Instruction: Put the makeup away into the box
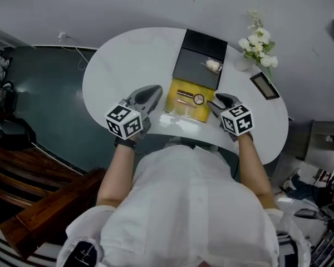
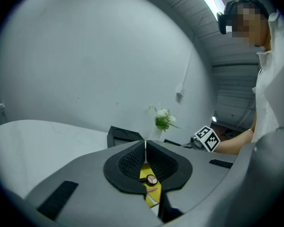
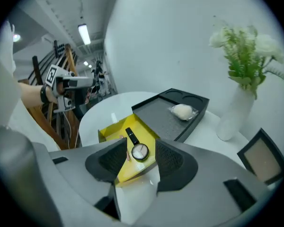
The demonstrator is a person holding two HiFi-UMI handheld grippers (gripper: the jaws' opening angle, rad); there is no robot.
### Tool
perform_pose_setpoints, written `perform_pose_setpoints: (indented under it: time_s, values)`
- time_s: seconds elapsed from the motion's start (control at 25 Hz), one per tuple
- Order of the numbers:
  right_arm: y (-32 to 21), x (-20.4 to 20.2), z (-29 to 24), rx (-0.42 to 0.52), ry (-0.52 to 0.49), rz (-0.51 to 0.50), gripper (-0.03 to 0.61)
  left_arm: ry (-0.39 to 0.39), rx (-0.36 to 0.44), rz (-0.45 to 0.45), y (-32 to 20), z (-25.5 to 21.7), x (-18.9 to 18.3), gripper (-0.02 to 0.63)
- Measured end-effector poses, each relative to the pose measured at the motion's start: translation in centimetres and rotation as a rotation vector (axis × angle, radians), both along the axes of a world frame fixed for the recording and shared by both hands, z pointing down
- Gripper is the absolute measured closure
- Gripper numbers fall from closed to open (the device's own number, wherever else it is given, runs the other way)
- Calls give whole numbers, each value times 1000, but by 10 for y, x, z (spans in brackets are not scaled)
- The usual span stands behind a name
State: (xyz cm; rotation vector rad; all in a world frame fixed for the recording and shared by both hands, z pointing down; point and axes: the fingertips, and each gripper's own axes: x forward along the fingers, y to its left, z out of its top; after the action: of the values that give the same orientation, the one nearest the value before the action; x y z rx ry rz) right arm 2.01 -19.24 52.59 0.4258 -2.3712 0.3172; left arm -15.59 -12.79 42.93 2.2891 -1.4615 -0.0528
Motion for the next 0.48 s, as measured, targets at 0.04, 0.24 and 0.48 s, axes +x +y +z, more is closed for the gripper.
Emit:
perform_pose_setpoints:
  time_s: [0.04, 0.24, 0.48]
  values:
    - [-2, 5, -9, -2, -51, 41, 397, 0, 8, -2, 1, -3, -2, 591]
    - [-9, 39, -50, 11, -257, 210, 443, 1, 47, -29, 7, -19, -14, 591]
    - [-5, 78, -90, 133, -412, 340, 518, 1, 94, -39, 10, -36, -21, 591]
